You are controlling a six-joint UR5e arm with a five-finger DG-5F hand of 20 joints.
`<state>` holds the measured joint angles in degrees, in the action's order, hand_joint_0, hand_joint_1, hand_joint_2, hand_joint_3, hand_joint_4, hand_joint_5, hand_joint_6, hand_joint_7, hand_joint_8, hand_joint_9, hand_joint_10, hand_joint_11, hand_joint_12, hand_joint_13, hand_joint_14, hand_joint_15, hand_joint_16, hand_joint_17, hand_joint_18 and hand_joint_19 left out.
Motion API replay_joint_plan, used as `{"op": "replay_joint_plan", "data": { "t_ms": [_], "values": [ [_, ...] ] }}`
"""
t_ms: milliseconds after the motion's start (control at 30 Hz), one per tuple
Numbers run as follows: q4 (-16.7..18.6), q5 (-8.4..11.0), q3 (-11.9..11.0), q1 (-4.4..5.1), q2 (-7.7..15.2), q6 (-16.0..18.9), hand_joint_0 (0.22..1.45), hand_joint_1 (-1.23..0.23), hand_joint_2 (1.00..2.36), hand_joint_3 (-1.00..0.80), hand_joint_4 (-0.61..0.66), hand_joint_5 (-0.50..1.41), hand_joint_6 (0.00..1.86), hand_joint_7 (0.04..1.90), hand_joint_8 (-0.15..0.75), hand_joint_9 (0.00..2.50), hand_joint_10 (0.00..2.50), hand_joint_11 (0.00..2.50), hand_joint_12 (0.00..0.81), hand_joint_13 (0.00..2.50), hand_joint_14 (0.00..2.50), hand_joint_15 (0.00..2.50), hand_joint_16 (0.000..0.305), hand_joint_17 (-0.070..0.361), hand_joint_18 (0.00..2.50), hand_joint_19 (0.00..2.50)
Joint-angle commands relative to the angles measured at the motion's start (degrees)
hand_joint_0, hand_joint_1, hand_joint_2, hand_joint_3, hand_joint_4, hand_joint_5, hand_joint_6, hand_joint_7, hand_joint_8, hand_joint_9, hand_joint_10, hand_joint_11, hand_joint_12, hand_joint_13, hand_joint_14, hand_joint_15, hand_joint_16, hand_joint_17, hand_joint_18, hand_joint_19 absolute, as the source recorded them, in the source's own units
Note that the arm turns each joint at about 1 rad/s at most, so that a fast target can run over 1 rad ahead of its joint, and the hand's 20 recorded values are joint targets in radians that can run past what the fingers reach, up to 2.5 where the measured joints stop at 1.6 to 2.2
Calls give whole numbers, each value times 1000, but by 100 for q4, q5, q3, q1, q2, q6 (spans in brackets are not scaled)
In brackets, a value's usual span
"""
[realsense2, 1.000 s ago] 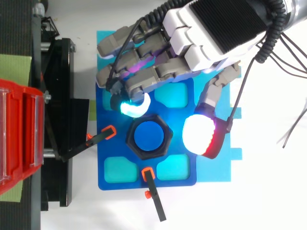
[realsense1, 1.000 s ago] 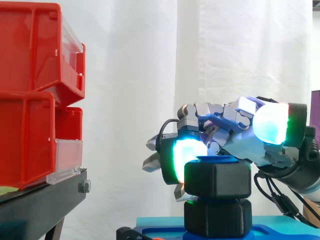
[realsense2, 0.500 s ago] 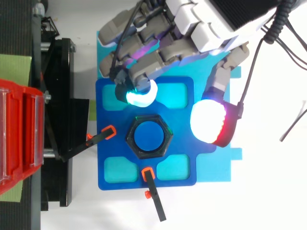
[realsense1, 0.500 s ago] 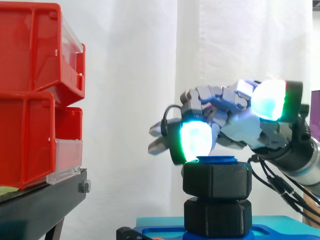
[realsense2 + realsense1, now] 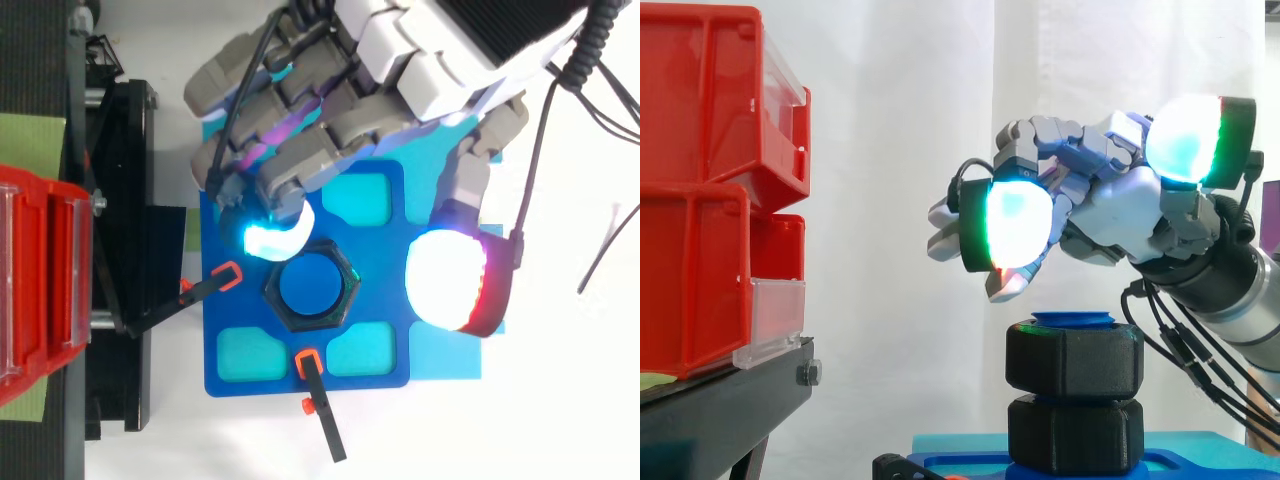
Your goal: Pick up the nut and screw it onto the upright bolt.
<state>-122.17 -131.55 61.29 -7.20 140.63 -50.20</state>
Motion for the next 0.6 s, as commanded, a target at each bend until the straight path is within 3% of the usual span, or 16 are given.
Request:
{"op": "replay_joint_plan", "data": {
  "t_ms": [0, 100, 333, 567],
  "values": [
    [53, 182, 67, 79, 0, 45, 516, -174, 1000, -500, 222, -44, 505, 1098, 216, 1092, 0, 19, 215, 703, 0, 0, 24, 54, 461, 106],
    [9, 253, 76, 140, 0, 45, 516, -174, 1000, -500, 235, -48, 505, 1066, 214, 1083, 0, 15, 216, 697, 0, 0, 24, 55, 455, 106],
    [35, 262, 102, 246, 0, 80, 509, -159, 1000, -500, 217, -76, 503, 799, 196, 1005, 0, 0, 212, 640, 0, 0, 26, 58, 413, 48],
    [132, 367, 102, 281, 9, 115, 504, -147, 1000, -500, 198, -95, 502, 710, 188, 932, 0, 0, 214, 563, 0, 0, 26, 58, 320, 0]
  ]
}}
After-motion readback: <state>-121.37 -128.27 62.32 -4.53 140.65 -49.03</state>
